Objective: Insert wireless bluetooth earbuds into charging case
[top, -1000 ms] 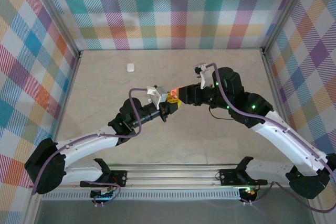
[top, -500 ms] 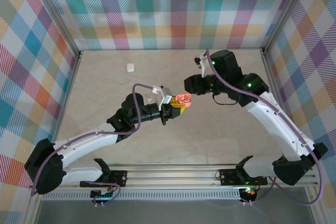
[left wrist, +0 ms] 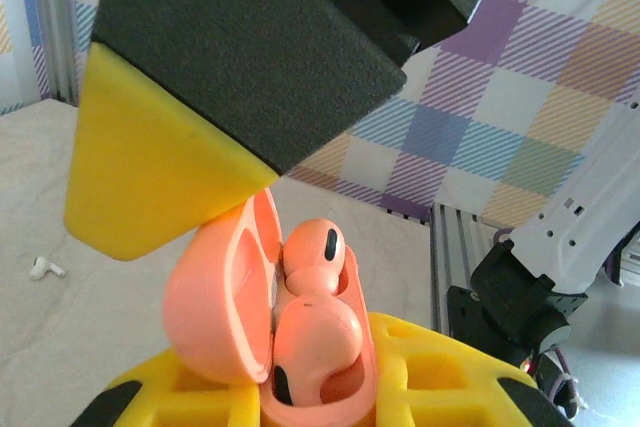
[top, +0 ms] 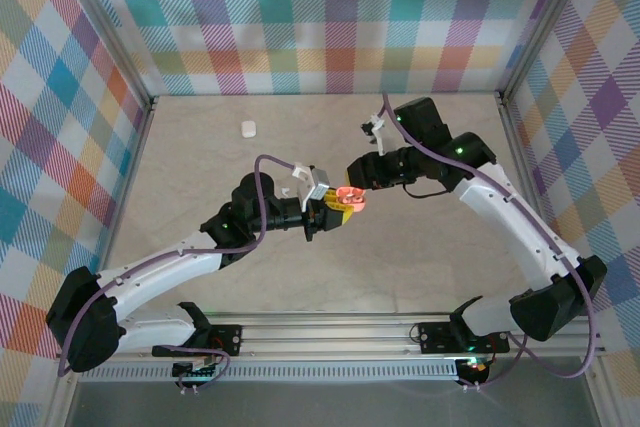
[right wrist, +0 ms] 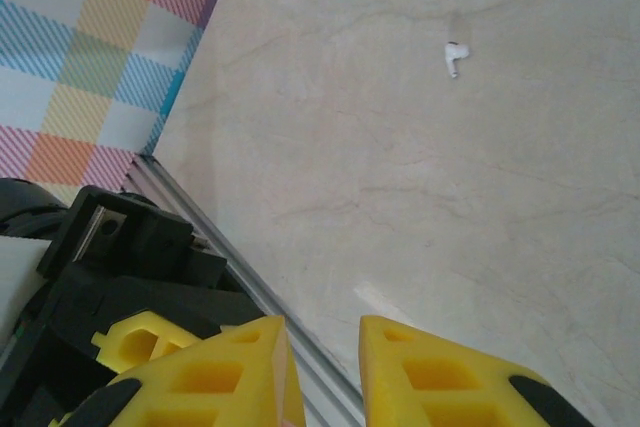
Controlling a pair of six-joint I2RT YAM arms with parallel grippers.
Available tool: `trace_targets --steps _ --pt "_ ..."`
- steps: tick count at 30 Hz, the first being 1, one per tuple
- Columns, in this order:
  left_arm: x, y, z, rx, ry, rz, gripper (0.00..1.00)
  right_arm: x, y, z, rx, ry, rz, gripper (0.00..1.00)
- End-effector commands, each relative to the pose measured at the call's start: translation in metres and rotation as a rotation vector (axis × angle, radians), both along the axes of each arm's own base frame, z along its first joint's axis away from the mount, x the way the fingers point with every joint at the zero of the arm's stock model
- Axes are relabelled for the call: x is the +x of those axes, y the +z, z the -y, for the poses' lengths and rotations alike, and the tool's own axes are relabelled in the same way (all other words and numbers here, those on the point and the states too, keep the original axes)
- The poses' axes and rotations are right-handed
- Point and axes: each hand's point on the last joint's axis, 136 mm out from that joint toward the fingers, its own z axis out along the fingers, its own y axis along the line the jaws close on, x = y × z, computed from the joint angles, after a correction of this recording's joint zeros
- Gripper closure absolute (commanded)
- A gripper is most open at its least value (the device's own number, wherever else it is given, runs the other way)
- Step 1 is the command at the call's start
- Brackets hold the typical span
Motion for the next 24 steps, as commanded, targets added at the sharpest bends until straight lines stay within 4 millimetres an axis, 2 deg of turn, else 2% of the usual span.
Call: trace_targets --steps 1,10,14,19,22,24 --pt "0.006 0.026 -0.004 -0.057 0.015 0.034 1.0 -0.018 0.011 -0.003 0.058 0.077 0.009 0.73" --pt "0.017 0.028 -0.007 -0.091 0.045 -0.005 1.0 -0.04 0.017 -0.005 0.113 0.159 -0.005 0.74" --pt "0.02 0.028 -0.007 -0.099 0.047 -0.025 1.0 -0.052 0.026 -0.003 0.149 0.198 0.013 0.73" --pt "0.024 0.032 -0.01 -0.128 0.04 -0.074 1.0 -0.039 0.039 0.015 0.121 0.081 0.165 0.73" --pt "0.024 0.04 -0.016 -0.16 0.021 -0.11 1.0 -0.03 0.051 0.024 0.188 0.018 0.222 0.71" --pt "0.021 0.047 -0.02 -0.179 0.004 -0.133 1.0 -0.027 0.057 0.025 0.252 -0.003 0.246 0.63"
